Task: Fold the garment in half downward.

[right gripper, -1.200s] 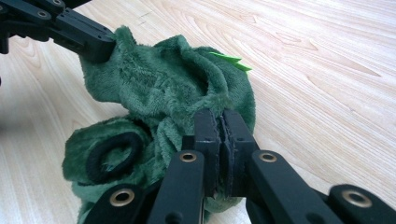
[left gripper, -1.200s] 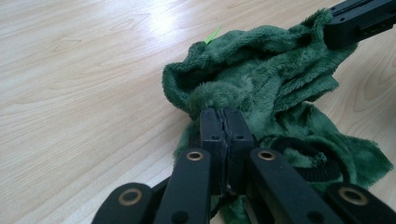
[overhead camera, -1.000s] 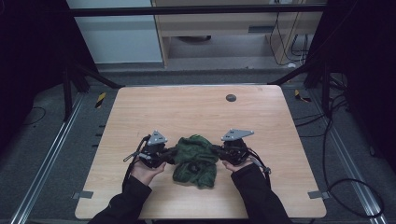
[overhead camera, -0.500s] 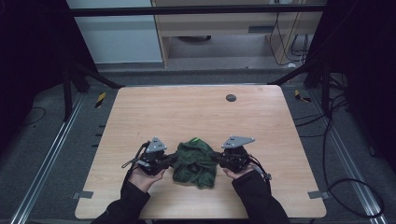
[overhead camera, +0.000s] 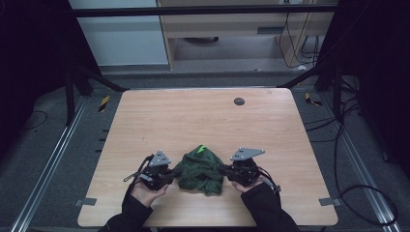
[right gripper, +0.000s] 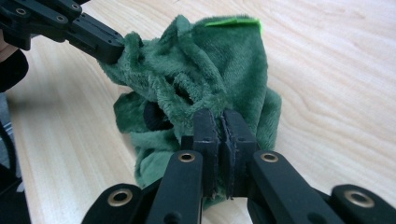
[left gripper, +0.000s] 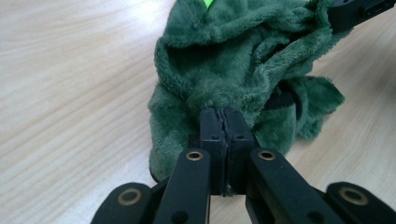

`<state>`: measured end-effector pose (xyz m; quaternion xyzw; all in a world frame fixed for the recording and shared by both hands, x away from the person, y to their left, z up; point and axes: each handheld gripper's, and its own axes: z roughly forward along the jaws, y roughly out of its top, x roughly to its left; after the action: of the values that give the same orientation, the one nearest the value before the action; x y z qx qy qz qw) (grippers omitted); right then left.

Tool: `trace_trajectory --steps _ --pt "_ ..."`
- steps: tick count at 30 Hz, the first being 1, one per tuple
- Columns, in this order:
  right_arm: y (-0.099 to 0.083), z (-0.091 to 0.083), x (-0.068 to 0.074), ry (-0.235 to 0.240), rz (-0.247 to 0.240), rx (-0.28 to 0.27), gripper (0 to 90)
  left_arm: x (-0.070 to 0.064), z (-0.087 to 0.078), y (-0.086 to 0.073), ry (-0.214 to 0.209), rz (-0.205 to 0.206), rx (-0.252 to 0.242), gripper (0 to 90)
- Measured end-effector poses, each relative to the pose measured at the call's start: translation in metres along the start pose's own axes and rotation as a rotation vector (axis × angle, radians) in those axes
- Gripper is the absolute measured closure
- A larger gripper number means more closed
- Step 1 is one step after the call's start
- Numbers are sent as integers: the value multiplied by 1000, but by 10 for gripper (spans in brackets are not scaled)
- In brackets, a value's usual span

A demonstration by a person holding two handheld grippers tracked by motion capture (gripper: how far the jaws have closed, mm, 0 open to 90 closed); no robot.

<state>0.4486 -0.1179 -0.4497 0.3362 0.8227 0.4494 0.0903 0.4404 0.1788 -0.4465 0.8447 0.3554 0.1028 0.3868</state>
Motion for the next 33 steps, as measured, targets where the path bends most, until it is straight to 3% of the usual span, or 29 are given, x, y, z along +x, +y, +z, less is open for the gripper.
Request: trace_trajectory --steps 8,24,33 --pt "-12 2 6 22 17 26 851 -4 -1 -9 -9 -10 23 884" --pt "-27 8 11 34 27 78 827 -12 9 -19 -17 11 87 878" --pt "-29 10 12 37 33 86 799 -13 9 -22 -4 9 90 845"
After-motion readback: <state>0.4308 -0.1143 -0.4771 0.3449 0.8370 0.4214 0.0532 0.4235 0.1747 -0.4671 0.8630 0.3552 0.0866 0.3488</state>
